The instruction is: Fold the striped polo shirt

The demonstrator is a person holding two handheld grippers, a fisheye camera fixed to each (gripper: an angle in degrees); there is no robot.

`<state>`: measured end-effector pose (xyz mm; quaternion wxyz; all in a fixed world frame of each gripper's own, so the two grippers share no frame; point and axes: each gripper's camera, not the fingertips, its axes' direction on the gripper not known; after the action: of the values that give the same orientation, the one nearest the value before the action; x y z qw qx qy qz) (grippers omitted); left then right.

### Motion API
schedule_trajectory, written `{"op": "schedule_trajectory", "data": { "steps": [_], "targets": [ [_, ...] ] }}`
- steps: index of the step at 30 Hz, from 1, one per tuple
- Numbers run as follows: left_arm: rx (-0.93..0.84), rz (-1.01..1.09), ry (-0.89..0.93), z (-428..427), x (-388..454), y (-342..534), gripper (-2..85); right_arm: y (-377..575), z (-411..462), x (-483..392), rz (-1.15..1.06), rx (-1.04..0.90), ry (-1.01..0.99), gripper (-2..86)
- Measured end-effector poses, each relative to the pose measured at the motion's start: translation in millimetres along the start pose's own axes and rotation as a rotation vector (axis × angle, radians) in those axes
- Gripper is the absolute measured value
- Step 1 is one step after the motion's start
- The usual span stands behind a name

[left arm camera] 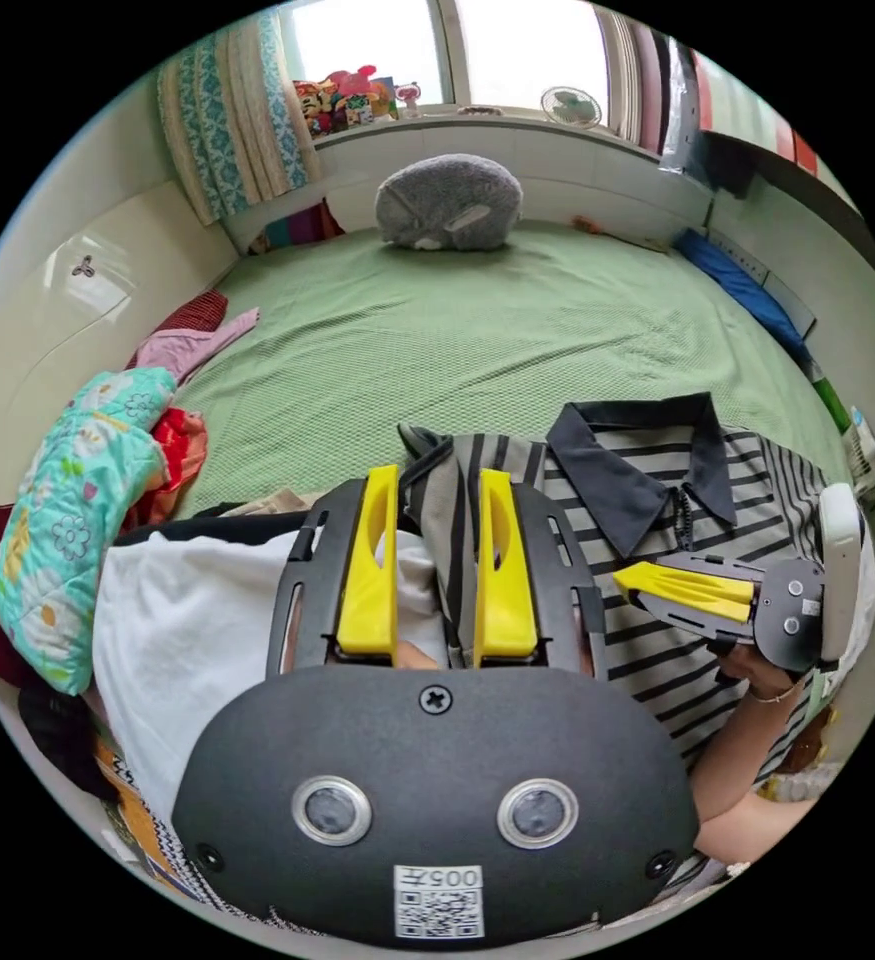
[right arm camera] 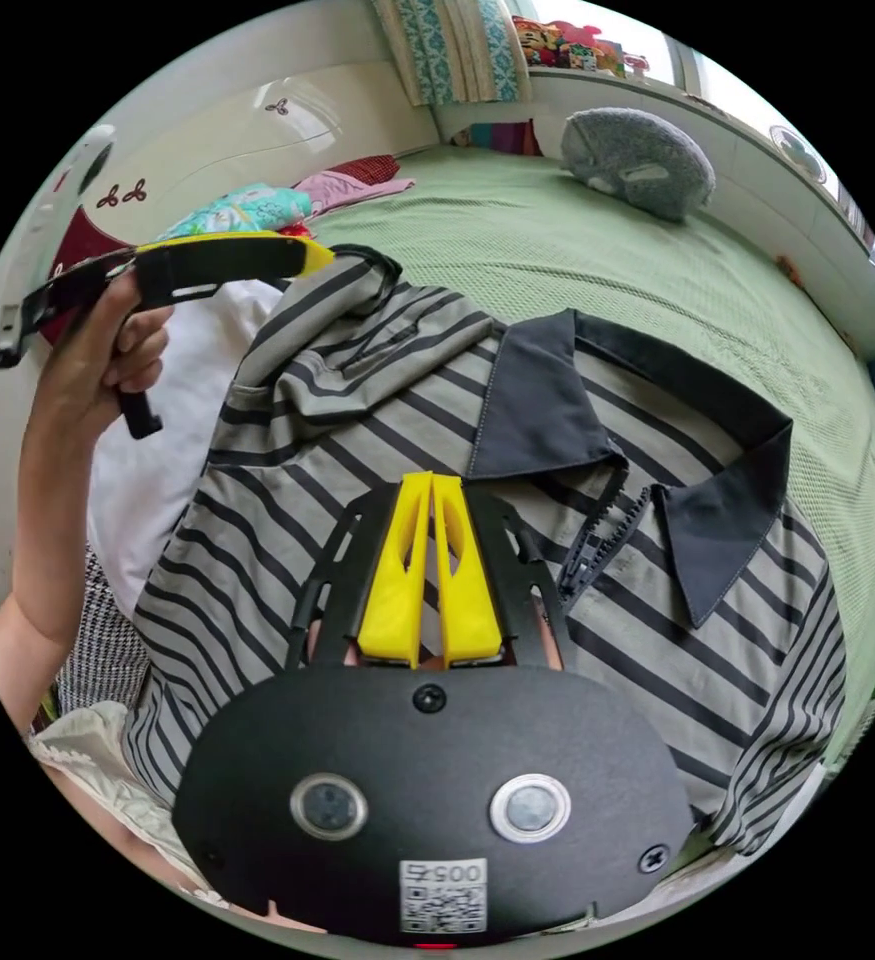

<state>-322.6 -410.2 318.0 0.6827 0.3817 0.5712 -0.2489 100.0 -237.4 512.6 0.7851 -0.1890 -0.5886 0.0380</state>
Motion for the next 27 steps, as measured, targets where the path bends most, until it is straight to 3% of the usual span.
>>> {"op": "schedule_trajectory", "data": {
  "steps": [2,7,11,19,27],
  "targets": [
    [-0.025,0.009,0.053,7,0,-7,13.4,-3,-3,-2,-0.008,0.016,-0.005,-1.1],
    [-0.143,0.028,-0.059,23,9,-15,11.6,-9,-1,-2,0.003,0.009,0.024,-1.2],
    [-0.021,-0.024,-0.024,2,4,-9,4.2,-14,-1,-5,0.006,0.014,0.042,-1.2],
    [0.182,-0.034,-0.104,-73,-11,13,2.3,-20,1,-6,0.022,0.013,0.069,-1.2],
    [0.067,-0.192,-0.171,-53,-59,30,7.6,-25,7,-7,0.032,-0.005,0.073,-1.2]
  ]
}}
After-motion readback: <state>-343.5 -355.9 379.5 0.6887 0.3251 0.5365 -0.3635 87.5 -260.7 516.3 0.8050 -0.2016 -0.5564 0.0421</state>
